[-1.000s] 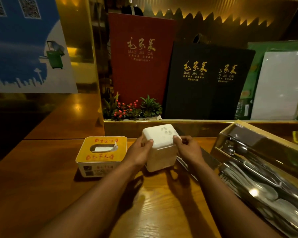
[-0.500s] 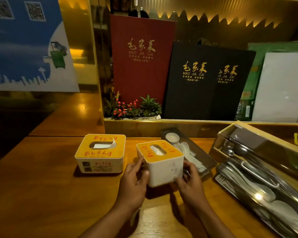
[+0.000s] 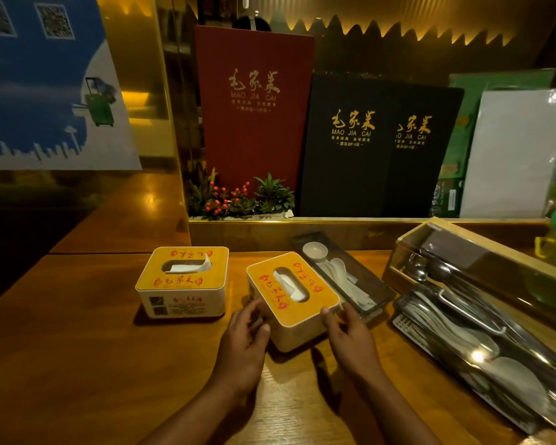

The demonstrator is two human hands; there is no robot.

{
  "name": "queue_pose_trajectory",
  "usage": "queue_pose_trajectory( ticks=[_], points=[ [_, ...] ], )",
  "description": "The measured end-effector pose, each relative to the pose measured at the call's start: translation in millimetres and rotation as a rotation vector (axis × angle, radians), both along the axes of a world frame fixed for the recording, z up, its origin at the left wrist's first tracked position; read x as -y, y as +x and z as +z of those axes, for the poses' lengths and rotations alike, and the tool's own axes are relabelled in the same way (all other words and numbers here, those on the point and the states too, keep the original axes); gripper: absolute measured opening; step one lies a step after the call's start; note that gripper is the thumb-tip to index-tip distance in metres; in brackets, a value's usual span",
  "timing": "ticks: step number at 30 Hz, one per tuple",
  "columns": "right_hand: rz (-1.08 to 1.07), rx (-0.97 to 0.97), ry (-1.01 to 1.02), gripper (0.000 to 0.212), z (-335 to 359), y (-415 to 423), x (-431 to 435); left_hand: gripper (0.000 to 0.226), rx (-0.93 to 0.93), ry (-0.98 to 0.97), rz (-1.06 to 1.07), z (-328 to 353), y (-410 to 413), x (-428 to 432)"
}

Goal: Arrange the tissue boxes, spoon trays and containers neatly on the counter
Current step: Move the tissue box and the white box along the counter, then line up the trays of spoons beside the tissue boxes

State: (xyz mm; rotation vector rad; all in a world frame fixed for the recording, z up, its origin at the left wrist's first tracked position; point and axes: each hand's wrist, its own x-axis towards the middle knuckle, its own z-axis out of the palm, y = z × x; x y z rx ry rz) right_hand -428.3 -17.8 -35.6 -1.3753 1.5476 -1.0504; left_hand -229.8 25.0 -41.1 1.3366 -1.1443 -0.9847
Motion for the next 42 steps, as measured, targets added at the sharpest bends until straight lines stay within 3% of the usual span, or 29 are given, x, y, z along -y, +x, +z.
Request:
queue_pose_trajectory(
  ticks=[3, 5, 9, 13, 16, 20, 22, 27, 33, 37, 40, 42],
  points=[
    [-0.132, -0.046, 0.060, 0.116, 3.7, 7.9, -6.4, 0.050, -0.040, 0.090, -0.007, 4.8, 11.2, 13.6],
    [-0.126, -0.026, 0.135, 0.125, 5.0, 16.3, -6.1, 0.056, -0.070, 0.133, -0.028, 12.7, 16.1, 24.5],
    [-0.084, 0.165, 0.341, 0.098, 27.6, 20.9, 1.4, 0.074, -0.025, 0.158, -0.059, 22.4, 24.5, 47.6],
    [-0.129, 0.204, 0.411, 0.083, 34.3, 2.1, 16.3, 0.084, 0.010, 0.156, -0.090, 27.3, 29.6, 51.8],
    [-0.224, 0.263, 0.321, 0.050, 30.2, -5.2, 19.8, 0.076, -0.067, 0.141, -0.109, 27.4, 30.2, 39.5],
    [-0.249, 0.335, 0.216, 0.013, 23.8, 3.0, 8.7, 0.049, -0.090, 0.068, -0.100, 17.4, 30.5, 14.1],
    [-0.207, 0.386, 0.216, 0.012, 22.2, 8.5, 4.5, 0.046, -0.093, 0.057, -0.083, 14.9, 31.4, 2.4],
    [-0.103, 0.415, 0.193, 0.038, 21.7, 20.5, 2.9, 0.039, -0.091, 0.051, -0.081, 14.7, 40.6, -16.1],
    [-0.009, 0.259, 0.174, 0.036, 30.1, 23.2, 4.0, 0.040, -0.044, 0.083, -0.045, 9.9, 43.0, -17.8],
    [0.013, -0.068, 0.036, 0.029, 47.9, 5.6, 8.8, 0.017, 0.052, 0.226, 0.110, -3.2, 24.1, -22.7],
    [-0.127, -0.353, -0.140, 0.021, 59.6, -32.0, 28.3, 0.020, 0.006, 0.307, -0.100, -1.1, -4.8, -29.1],
    [-0.126, -0.526, -0.152, 0.030, 66.5, -60.7, 46.2, 0.011, 0.090, 0.259, -0.266, 6.6, -29.2, -29.9]
  ],
)
